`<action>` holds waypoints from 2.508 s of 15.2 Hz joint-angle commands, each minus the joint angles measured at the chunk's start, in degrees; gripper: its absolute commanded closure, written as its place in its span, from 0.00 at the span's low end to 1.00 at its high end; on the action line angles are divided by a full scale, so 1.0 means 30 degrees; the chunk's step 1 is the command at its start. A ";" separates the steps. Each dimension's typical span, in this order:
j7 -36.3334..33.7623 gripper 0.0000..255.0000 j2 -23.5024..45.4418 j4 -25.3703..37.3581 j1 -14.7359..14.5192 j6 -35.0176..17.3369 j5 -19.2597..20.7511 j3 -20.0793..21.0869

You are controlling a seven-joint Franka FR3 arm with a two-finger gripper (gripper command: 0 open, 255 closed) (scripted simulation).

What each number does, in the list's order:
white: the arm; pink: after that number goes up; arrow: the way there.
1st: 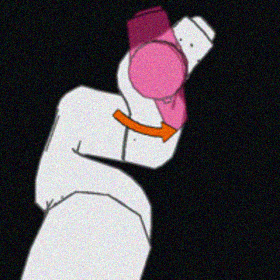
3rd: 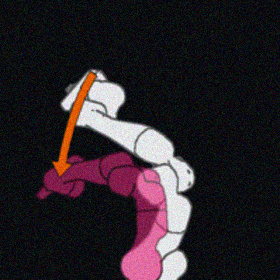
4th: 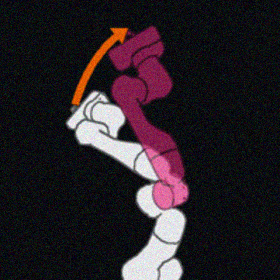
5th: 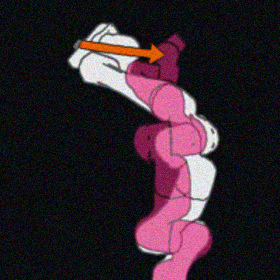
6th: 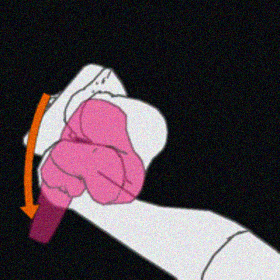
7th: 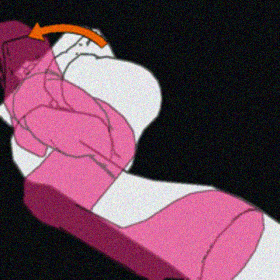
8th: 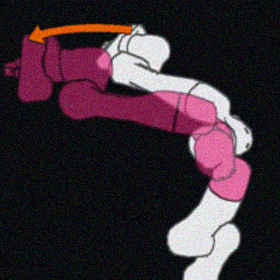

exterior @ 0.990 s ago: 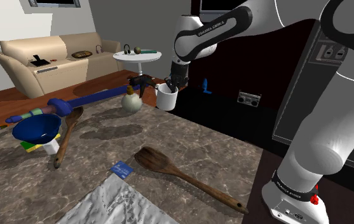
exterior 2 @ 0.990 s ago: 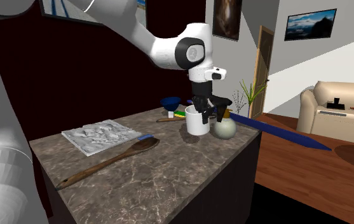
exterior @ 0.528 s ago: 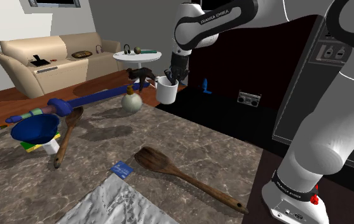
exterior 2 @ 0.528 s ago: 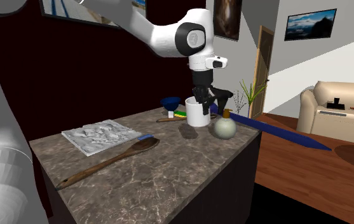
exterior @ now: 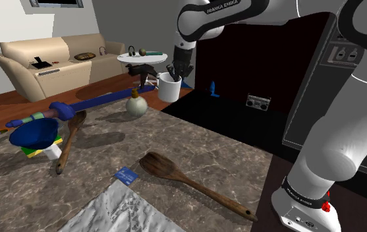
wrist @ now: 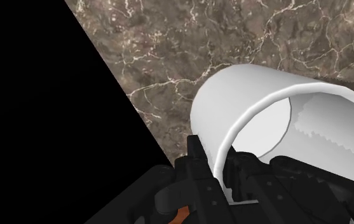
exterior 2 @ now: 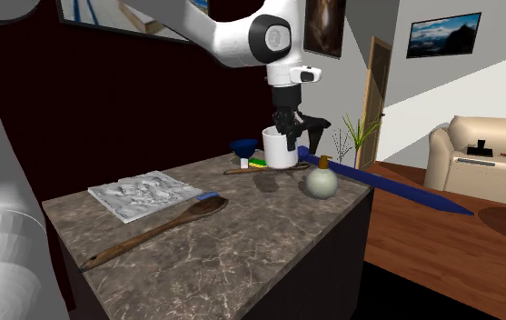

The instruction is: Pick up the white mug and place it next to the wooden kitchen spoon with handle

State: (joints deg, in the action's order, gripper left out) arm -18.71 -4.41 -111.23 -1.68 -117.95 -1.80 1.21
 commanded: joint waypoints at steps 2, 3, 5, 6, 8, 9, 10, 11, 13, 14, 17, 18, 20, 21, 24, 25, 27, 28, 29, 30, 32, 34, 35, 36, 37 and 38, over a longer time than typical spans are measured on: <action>-0.1168 1.00 0.1080 0.1267 -0.0484 0.0144 0.0242 0.0578; -0.1599 1.00 0.1483 0.1753 -0.0672 0.0222 0.0352 0.0781; -0.2451 1.00 0.2335 0.2803 -0.1063 0.0416 0.0598 0.1159; -0.2871 1.00 0.2786 0.3370 -0.1263 0.0534 0.0734 0.1338; -0.3694 1.00 0.3740 0.4595 -0.1688 0.0817 0.1028 0.1660; -0.4096 1.00 0.4244 0.5256 -0.1910 0.0983 0.1185 0.1808; -0.4490 1.00 0.4767 0.5952 -0.2141 0.1168 0.1348 0.1943; -0.4875 1.00 0.5310 0.6686 -0.2385 0.1373 0.1514 0.2063; -0.5617 1.00 0.6463 0.8281 -0.2890 0.1849 0.1861 0.2280; -0.5971 1.00 0.7078 0.9150 -0.3157 0.2124 0.2038 0.2373; -0.6947 1.00 0.9113 1.2133 -0.4038 0.3136 0.2572 0.2568; -0.7240 1.00 0.9874 1.3290 -0.4357 0.3552 0.2750 0.2610; -0.7764 1.00 1.1590 1.5975 -0.5047 0.4560 0.3102 0.2654; -0.7986 1.00 1.2593 1.7593 -0.5428 0.5191 0.3276 0.2652; -0.8348 1.00 1.5200 2.1708 -0.6341 0.6715 0.3612 0.2550; -0.8385 1.00 1.4984 2.1072 -0.6283 0.6299 0.3597 0.2559; -0.8453 1.00 1.4643 1.9964 -0.6182 0.5538 0.3579 0.2577; -0.8484 1.00 1.4509 1.9473 -0.6139 0.5186 0.3574 0.2584; -0.8514 1.00 1.4393 1.9017 -0.6099 0.4848 0.3571 0.2590; -0.8542 1.00 1.4293 1.8589 -0.6064 0.4522 0.3569 0.2594; -0.8596 1.00 1.4135 1.7805 -0.6001 0.3901 0.3570 0.2598; -0.8647 1.00 1.4023 1.7102 -0.5948 0.3313 0.3576 0.2599; -0.8672 1.00 1.3982 1.6775 -0.5924 0.3030 0.3581 0.2598; -0.8696 1.00 1.3950 1.6465 -0.5903 0.2753 0.3587 0.2596; -0.8720 1.00 1.3927 1.6168 -0.5883 0.2482 0.3594 0.2593; -0.8744 1.00 1.3911 1.5884 -0.5865 0.2216 0.3602 0.2590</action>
State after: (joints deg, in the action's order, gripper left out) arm -44.87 37.40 -62.66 -19.34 -110.35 8.98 8.99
